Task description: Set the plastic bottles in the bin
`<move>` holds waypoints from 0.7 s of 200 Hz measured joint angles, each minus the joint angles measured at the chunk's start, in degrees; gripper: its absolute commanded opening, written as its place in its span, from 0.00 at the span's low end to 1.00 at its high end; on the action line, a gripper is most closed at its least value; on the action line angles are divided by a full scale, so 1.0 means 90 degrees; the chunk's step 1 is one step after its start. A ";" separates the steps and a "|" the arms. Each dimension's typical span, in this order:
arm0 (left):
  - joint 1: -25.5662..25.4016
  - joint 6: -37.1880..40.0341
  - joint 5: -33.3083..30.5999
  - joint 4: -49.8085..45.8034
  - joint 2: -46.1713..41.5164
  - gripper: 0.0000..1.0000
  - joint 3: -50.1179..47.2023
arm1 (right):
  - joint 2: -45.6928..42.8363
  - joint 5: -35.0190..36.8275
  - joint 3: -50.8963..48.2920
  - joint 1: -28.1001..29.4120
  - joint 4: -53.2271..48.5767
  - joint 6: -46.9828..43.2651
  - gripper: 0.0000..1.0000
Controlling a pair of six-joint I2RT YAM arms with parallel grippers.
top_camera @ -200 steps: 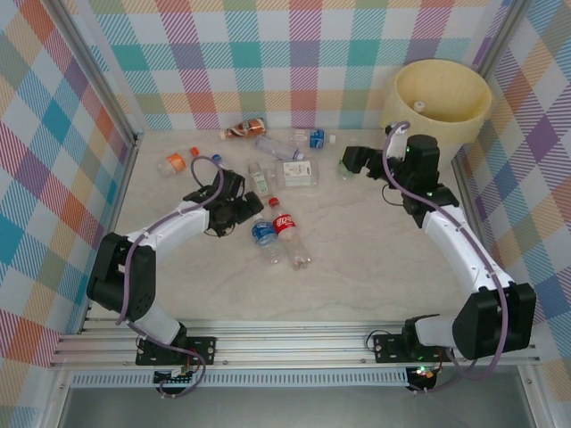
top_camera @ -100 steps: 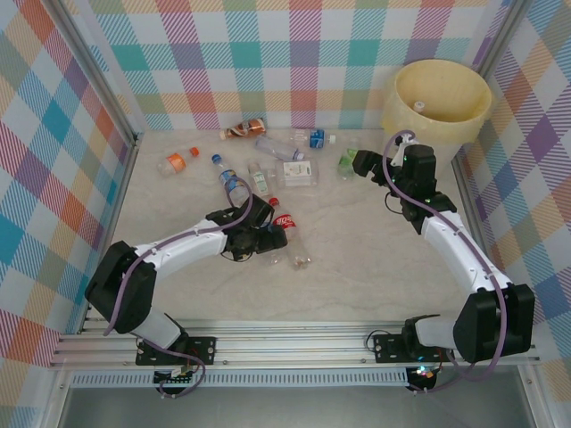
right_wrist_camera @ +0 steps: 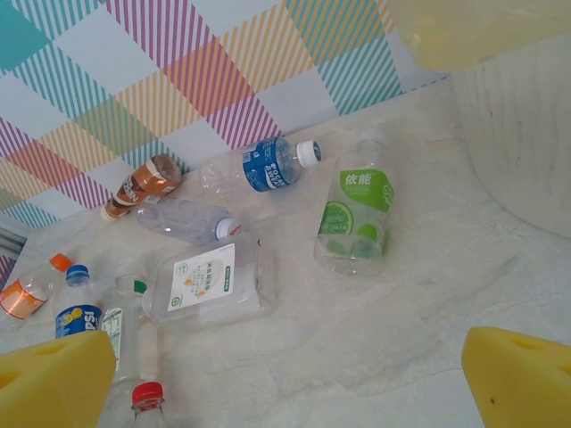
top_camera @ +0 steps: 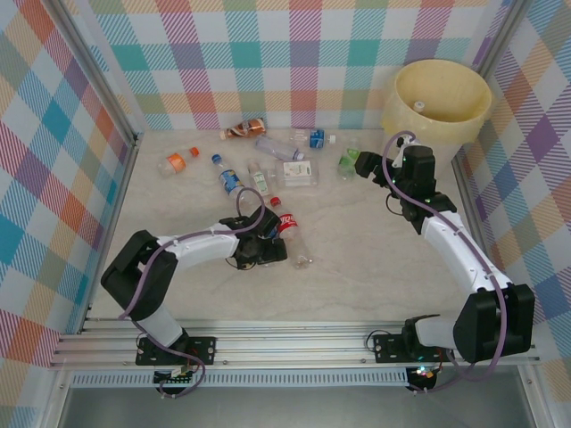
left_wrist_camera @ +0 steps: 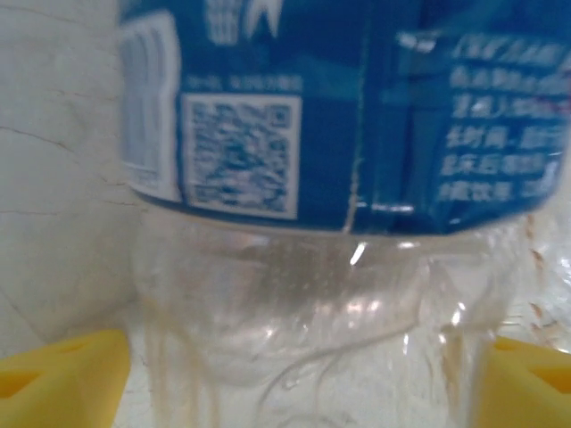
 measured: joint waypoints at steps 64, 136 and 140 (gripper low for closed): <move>-0.0005 0.0221 -0.0002 0.0420 -0.0168 0.61 -0.0257 | -0.0044 -0.0097 -0.0005 0.0000 -0.0010 -0.0002 1.00; 0.0104 0.1112 0.0022 0.1190 -0.1202 0.53 -0.0663 | -0.0206 -0.1139 -0.0044 0.0000 0.0289 -0.0063 1.00; 0.0129 0.1178 0.0056 0.1275 -0.1236 0.53 -0.0682 | -0.0206 -0.1251 -0.0046 0.0002 0.0299 -0.0058 1.00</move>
